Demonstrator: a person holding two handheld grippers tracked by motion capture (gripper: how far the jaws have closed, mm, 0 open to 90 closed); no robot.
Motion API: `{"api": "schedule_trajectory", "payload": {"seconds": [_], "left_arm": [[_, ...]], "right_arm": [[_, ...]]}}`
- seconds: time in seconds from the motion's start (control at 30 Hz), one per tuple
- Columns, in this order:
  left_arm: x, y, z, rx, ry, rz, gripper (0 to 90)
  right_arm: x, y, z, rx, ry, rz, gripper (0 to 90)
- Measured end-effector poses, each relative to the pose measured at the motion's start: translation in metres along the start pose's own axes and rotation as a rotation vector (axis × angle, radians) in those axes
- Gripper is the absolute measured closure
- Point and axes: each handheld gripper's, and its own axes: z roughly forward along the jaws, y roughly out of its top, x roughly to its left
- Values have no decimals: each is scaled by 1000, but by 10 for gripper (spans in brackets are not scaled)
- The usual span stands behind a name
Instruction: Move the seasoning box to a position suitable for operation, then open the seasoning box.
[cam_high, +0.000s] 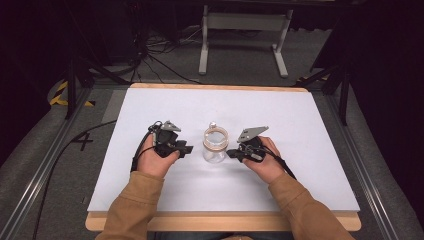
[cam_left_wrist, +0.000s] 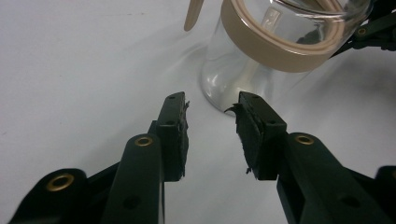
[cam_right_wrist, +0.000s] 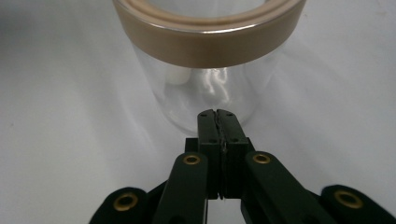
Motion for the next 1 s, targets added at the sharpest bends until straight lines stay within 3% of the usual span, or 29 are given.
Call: {"api": "schedule_trajectory", "payload": {"seconds": [0.3,0.37,0.5,0.53,0.57,0.6,0.7,0.93,1.0], "left_arm": [[4,-1,-2,-1,-1,-18,684],[6,0,-5,27,-10,-16,724],[7,3,-7,16,-39,-19,761],[7,7,-10,14,-47,3,764],[7,7,-10,14,-47,3,764],[7,8,-11,0,-52,9,764],[3,16,-16,-26,-80,17,763],[-3,28,-18,-35,-91,66,776],[-4,31,-17,-43,-100,62,779]], "right_arm": [[9,5,2,-19,23,-20,900],[8,3,-7,-30,13,-17,900],[7,-2,-23,-45,5,-13,900],[6,-11,-38,-58,-6,2,900],[6,-11,-38,-58,-6,2,900],[4,-19,-51,-69,-15,19,900],[1,-30,-65,-81,-30,40,900],[-4,-44,-79,-88,-48,76,900],[-4,-45,-80,-87,-52,80,900]]}}
